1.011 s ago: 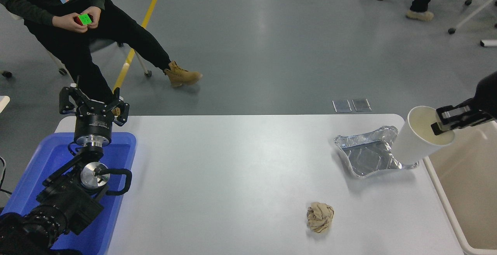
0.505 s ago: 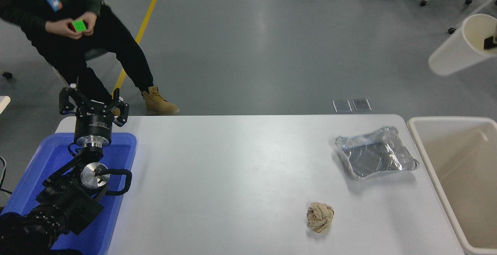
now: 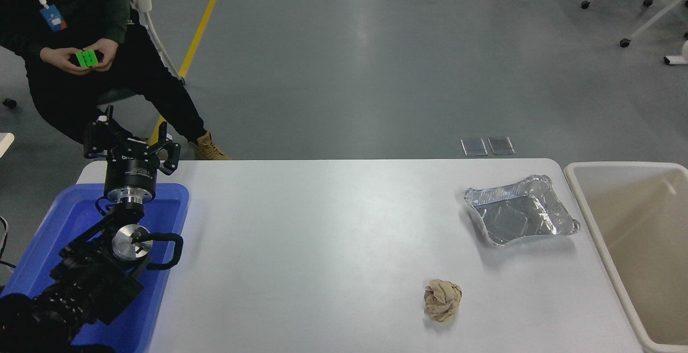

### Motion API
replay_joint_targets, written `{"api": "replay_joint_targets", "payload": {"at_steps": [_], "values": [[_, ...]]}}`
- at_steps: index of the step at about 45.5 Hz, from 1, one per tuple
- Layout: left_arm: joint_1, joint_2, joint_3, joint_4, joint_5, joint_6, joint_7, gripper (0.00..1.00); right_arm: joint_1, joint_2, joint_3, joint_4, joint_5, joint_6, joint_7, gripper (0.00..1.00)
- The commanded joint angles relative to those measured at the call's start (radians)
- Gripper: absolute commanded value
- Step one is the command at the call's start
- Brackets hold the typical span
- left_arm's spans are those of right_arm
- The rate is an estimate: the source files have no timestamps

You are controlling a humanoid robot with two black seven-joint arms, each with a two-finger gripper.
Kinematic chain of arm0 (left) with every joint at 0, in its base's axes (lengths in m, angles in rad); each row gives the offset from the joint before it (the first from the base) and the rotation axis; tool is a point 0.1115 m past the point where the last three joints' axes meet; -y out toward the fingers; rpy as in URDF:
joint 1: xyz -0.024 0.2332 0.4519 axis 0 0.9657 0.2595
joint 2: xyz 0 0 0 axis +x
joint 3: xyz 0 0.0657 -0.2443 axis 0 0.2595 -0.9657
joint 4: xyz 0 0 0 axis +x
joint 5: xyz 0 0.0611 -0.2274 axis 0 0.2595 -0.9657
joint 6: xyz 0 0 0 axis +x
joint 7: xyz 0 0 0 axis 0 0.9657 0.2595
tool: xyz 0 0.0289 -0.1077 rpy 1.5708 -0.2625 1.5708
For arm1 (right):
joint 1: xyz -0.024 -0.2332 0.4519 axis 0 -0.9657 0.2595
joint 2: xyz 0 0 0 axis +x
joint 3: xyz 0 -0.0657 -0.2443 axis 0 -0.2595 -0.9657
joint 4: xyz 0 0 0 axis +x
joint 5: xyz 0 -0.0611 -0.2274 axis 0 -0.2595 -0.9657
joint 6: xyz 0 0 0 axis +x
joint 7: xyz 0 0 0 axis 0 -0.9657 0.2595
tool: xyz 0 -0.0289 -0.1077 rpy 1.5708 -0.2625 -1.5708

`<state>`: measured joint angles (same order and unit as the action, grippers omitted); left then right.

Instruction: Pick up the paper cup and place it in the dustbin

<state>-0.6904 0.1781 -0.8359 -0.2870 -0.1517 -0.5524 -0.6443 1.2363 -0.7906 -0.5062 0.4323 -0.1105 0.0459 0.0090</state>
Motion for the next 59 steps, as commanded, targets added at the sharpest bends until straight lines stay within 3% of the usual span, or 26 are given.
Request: {"api": "replay_joint_targets", "payload": {"at_steps": [1, 9, 17, 46, 47, 48, 50, 53, 59], "values": [[0.000, 0.000, 0.000, 0.000, 0.000, 0.000, 0.000, 0.99, -0.377, 0.158, 0.417, -0.237, 0.046, -0.098, -0.052, 0.00], [0.000, 0.000, 0.001, 0.000, 0.000, 0.000, 0.000, 0.99, -0.486, 0.313, 0.544, -0.375, 0.046, -0.110, -0.052, 0.00], [0.000, 0.000, 0.001, 0.000, 0.000, 0.000, 0.000, 0.99, -0.563, 0.372, 0.621, -0.383, 0.046, -0.147, -0.052, 0.00], [0.000, 0.000, 0.001, 0.000, 0.000, 0.000, 0.000, 0.99, -0.693, 0.393, 0.689, -0.386, 0.046, -0.152, -0.040, 0.00], [0.000, 0.000, 0.001, 0.000, 0.000, 0.000, 0.000, 0.99, -0.695, 0.393, 0.689, -0.386, 0.046, -0.152, -0.040, 0.08], [0.000, 0.000, 0.001, 0.000, 0.000, 0.000, 0.000, 0.99, -0.695, 0.393, 0.689, -0.386, 0.046, -0.150, -0.040, 0.23], [0.000, 0.000, 0.001, 0.000, 0.000, 0.000, 0.000, 0.99, -0.695, 0.392, 0.689, -0.386, 0.048, -0.152, -0.040, 0.65], [0.000, 0.000, 0.001, 0.000, 0.000, 0.000, 0.000, 0.99, -0.695, 0.390, 0.687, -0.386, 0.046, -0.149, -0.040, 1.00], [0.000, 0.000, 0.001, 0.000, 0.000, 0.000, 0.000, 0.99, -0.690, 0.366, 0.687, -0.385, 0.046, -0.142, -0.040, 1.00]]}}
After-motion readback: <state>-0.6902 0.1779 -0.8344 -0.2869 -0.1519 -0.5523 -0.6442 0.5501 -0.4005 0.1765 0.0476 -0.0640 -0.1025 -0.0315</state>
